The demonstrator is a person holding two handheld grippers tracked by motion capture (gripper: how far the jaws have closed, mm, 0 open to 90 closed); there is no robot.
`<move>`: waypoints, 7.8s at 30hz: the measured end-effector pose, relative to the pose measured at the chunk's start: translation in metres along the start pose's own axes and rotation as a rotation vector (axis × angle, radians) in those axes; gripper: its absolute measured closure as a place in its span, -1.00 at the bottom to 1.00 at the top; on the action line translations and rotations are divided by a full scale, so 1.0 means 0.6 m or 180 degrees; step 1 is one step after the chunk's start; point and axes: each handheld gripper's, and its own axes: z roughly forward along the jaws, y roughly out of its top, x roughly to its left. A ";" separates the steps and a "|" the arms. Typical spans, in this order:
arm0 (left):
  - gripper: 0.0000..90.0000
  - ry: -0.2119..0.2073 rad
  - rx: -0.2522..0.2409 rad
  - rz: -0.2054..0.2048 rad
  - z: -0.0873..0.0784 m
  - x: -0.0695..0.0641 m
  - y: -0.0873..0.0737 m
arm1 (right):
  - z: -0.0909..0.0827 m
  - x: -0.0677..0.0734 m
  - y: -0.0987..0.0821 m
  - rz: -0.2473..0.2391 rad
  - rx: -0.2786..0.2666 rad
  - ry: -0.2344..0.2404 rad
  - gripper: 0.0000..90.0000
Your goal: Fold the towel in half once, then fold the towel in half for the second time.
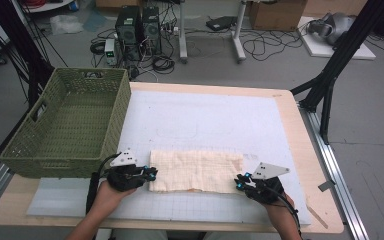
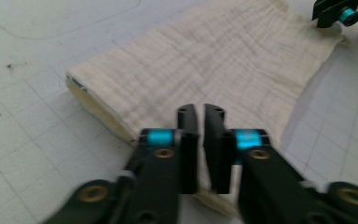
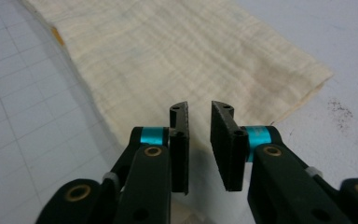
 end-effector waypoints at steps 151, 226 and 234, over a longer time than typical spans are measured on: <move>-0.61 0.0300 -0.0890 -0.0229 0.003 0.045 0.068 | -0.044 -0.052 -0.011 0.0556 -0.0511 -0.0922 -0.75; 0.82 0.0274 -0.0061 -0.0029 0.089 0.100 0.053 | 0.042 -0.112 0.053 0.0688 -0.0222 -0.0626 -0.75; 0.80 0.0272 -0.0078 -0.0052 0.088 0.099 0.053 | 0.085 -0.137 0.069 0.0696 -0.0013 -0.0591 -0.64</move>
